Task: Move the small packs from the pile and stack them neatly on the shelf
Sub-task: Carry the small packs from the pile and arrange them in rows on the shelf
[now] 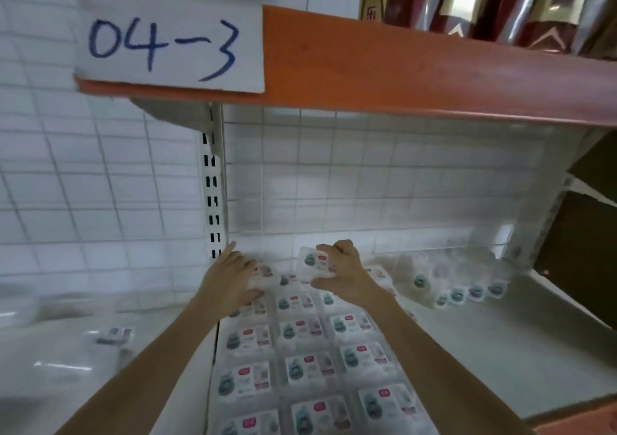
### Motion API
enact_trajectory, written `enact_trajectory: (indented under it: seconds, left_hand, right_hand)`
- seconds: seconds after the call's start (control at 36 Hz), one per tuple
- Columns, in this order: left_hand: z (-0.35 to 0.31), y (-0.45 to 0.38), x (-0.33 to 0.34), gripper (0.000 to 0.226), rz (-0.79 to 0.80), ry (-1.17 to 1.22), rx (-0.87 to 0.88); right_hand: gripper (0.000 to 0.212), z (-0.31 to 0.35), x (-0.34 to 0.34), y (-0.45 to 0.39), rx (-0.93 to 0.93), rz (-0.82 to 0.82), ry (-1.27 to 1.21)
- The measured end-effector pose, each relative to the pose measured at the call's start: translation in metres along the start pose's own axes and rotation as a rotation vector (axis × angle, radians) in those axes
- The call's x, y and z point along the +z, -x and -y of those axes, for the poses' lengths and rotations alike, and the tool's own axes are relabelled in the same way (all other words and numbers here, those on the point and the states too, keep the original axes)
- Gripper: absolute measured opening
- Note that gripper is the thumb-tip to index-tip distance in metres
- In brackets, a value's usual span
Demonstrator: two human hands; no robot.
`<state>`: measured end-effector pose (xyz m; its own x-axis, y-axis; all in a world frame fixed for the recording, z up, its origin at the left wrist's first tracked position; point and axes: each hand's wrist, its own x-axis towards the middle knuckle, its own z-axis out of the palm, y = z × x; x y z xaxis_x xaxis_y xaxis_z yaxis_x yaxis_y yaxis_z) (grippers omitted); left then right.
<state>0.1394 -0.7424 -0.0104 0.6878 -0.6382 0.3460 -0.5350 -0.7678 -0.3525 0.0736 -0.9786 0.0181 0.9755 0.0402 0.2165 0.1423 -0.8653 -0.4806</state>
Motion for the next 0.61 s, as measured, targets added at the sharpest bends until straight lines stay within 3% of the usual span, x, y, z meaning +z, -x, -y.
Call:
enact_trajectory:
  seconds: [0.19, 0.36, 0.5, 0.61]
  left_hand:
    - [-0.009, 0.013, -0.010, 0.050, 0.041, -0.080, -0.134]
    - [-0.014, 0.018, -0.005, 0.049, -0.008, -0.119, -0.191]
    - [-0.021, 0.013, 0.000, 0.042, -0.053, -0.097, -0.221]
    - [-0.029, 0.006, -0.009, 0.042, 0.101, -0.060, -0.320]
  right_hand:
    - [0.072, 0.004, 0.038, -0.028, -0.055, 0.217, -0.104]
    - [0.042, -0.003, 0.050, -0.030, -0.133, 0.139, -0.132]
    - [0.038, -0.006, 0.043, -0.034, -0.270, 0.060, 0.085]
    - [0.035, -0.004, 0.046, -0.032, -0.290, -0.005, 0.125]
